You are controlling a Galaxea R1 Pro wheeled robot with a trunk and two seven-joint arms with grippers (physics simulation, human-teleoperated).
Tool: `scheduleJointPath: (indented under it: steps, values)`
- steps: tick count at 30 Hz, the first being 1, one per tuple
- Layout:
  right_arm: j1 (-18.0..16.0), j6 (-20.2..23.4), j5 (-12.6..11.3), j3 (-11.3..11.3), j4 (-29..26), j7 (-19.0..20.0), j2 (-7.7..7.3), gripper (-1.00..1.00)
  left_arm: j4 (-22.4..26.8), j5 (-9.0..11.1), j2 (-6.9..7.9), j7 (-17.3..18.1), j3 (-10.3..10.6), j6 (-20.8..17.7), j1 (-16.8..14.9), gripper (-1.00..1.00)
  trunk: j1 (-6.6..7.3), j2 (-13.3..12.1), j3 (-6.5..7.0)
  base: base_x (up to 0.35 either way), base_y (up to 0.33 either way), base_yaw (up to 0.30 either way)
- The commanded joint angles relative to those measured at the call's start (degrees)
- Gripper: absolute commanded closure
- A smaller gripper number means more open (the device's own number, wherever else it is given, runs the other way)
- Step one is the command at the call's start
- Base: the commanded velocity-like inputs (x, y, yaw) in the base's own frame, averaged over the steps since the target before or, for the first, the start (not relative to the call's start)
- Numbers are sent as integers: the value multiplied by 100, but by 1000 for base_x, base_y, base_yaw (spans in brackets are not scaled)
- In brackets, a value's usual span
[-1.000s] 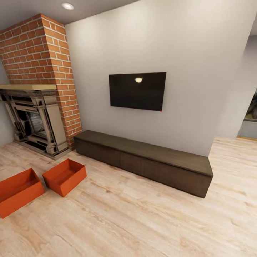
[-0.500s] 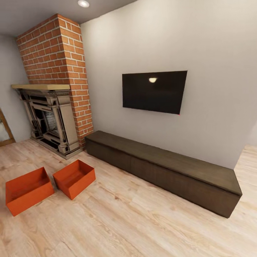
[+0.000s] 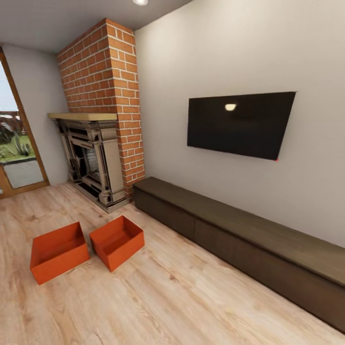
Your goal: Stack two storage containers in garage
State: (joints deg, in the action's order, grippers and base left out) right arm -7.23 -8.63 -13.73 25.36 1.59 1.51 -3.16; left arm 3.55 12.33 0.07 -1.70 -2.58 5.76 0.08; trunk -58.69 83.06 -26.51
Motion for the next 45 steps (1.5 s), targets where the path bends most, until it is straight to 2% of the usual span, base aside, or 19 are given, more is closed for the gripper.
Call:
scheduleJointPath:
  steps: [1,19,45]
  values:
    - [-7,-33,-59,48,17,16,1,-100,6,6,0,-8,-23,7,1,-100,-3,2,-5,333,0,272]
    - [-7,-33,-59,48,17,16,0,-100,6,8,-14,-7,-23,4,1,-100,-3,2,-5,333,0,264]
    - [-7,21,-18,145,17,17,0,-100,6,15,-16,-8,-14,-3,1,-100,-3,2,-5,316,-81,10]
